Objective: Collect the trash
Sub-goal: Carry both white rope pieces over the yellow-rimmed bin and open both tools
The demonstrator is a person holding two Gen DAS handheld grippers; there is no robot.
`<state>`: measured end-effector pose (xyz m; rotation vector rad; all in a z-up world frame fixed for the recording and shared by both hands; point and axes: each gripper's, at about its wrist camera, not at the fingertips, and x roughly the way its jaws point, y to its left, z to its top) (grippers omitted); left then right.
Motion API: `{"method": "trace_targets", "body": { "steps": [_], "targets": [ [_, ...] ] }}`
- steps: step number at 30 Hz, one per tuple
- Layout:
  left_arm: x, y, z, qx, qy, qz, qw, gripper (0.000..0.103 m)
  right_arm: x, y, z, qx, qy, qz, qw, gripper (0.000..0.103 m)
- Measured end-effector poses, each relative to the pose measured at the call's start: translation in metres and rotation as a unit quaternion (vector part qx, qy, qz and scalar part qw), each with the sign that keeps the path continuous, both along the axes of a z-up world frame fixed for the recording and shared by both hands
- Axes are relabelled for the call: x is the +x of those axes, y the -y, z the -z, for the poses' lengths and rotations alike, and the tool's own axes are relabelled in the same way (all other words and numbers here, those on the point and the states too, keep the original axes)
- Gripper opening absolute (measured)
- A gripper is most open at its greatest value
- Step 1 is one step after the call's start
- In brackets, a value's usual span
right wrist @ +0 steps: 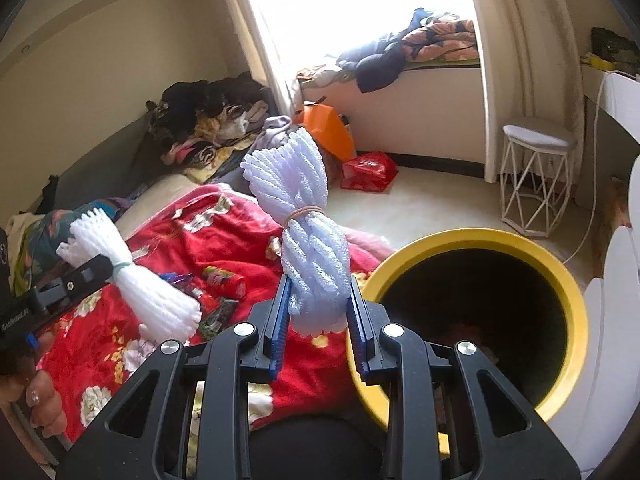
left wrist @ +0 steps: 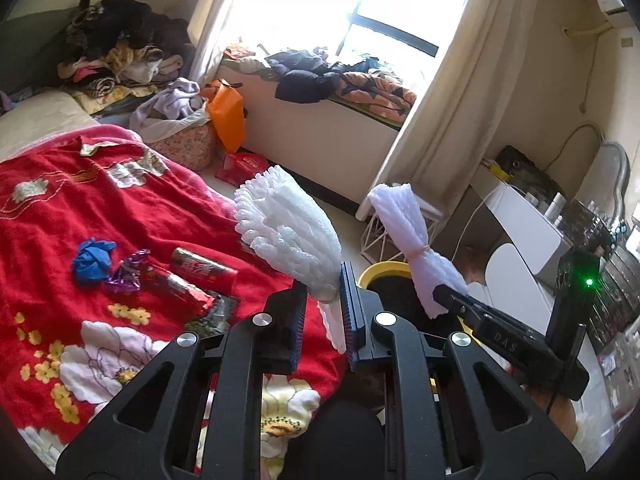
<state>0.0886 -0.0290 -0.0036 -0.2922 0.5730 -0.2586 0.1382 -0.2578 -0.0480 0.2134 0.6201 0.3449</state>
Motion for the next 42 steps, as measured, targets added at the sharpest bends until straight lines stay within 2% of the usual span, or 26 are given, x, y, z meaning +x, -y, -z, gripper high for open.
{"method": "trace_targets", "body": {
  "steps": [18, 26, 42],
  "targets": [
    [0.015, 0.058, 0.005, 0.013, 0.001, 0.054, 0.9985, 0.012, 0.002, 0.062, 0.010, 0.010, -0.011, 0.091, 0.996, 0.026],
    [0.025, 0.089, 0.013, 0.024, -0.001, 0.085, 0.9961, 0.012, 0.005, 0.091, 0.026, 0.001, -0.029, 0.132, 0.991, 0.026],
    [0.057, 0.138, 0.052, 0.058, -0.038, 0.121, 0.9903, 0.012, 0.014, 0.126, 0.059, 0.019, -0.080, 0.166, 0.983, 0.026]
  ]
}}
